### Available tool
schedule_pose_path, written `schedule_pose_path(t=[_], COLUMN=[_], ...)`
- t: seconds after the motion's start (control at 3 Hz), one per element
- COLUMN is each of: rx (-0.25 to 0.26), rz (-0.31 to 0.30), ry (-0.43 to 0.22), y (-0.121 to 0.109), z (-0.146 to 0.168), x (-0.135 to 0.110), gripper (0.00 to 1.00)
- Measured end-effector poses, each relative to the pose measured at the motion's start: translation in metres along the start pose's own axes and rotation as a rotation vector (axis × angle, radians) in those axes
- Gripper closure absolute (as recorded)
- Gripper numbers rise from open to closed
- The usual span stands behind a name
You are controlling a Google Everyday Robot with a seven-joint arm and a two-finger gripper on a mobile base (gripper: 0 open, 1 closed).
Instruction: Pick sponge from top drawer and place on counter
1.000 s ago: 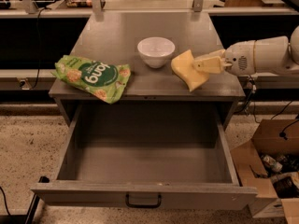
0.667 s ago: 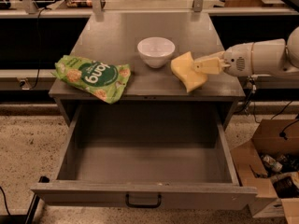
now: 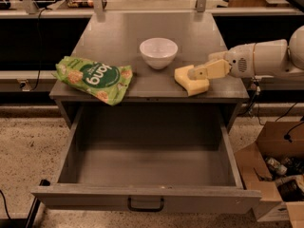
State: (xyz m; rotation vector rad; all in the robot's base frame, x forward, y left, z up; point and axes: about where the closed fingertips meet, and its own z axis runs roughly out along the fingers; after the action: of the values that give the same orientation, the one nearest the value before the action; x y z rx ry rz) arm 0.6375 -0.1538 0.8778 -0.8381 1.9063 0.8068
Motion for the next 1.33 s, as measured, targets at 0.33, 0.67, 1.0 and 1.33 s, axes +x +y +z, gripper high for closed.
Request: schedule_pose_path(t=[0.33, 0.67, 1.0, 1.33], rx=[-0.014, -0.082, -0.172, -0.183], rz=[-0.009, -0.079, -0.265, -0.364], ry=[-0.011, -0.079, -0.157, -0.165], y=[0.002, 0.009, 0.031, 0.037], z=[0.001, -0.006, -0.023, -0.022], x=[0.000, -0.006, -0.022, -0.023], gripper=[0.00, 0.00, 0.00, 0.00])
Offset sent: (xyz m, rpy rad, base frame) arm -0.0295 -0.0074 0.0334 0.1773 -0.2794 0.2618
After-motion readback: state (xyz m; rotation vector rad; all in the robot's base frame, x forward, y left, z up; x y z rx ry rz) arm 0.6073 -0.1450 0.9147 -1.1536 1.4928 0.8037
